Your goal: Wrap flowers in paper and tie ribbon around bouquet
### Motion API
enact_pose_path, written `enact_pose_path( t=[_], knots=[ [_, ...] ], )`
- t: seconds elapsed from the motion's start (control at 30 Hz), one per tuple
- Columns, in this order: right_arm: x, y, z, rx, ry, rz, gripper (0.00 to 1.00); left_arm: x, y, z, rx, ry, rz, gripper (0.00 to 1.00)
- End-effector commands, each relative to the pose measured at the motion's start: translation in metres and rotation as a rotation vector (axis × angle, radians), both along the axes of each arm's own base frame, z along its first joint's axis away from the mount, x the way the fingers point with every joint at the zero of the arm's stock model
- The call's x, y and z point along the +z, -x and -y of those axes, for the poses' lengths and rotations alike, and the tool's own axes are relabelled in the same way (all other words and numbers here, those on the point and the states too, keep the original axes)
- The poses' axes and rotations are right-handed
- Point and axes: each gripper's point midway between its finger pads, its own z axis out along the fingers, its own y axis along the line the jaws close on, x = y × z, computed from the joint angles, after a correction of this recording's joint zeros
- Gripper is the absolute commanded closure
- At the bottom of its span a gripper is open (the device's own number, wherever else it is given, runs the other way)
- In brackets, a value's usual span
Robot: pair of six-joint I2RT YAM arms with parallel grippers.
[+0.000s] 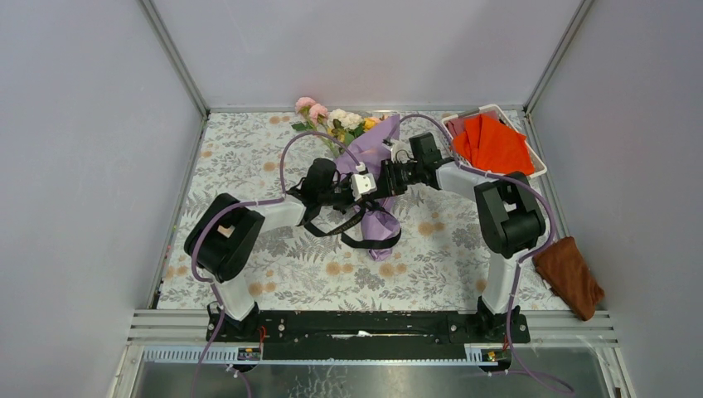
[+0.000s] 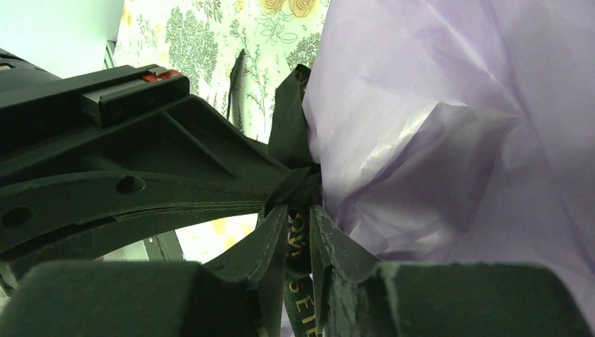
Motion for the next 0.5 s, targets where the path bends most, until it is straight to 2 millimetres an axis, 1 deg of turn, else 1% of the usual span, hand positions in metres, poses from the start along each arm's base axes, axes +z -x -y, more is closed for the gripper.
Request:
enact_pose_path(
  t=[0.0, 0.13, 0.17, 0.33, 0.47],
  knots=[
    [0.005, 0.002, -0.010, 0.028, -0.041, 0.014, 0.73, 0.007, -0.006, 0.007, -0.008, 0.035, 0.056, 1.00],
    [-0.001, -0.004, -0.010, 0.012, -0.003, 0.031, 0.67, 0.007, -0.006, 0.008, -0.008, 0.038, 0.054, 1.00],
    [-0.005, 0.000, -0.008, 0.014, 0.017, 0.012, 0.65, 0.007, -0.006, 0.008, -0.008, 0.038, 0.053, 1.00],
    [-0.014, 0.004, -0.010, 0.036, 0.062, 0.010, 0.64, 0.008, -0.006, 0.008, -0.004, 0.040, 0.054, 1.00],
    [-0.015, 0.010, -0.012, 0.073, 0.067, 0.006, 0.65, 0.010, -0.009, 0.008, 0.006, 0.043, 0.063, 1.00]
  ],
)
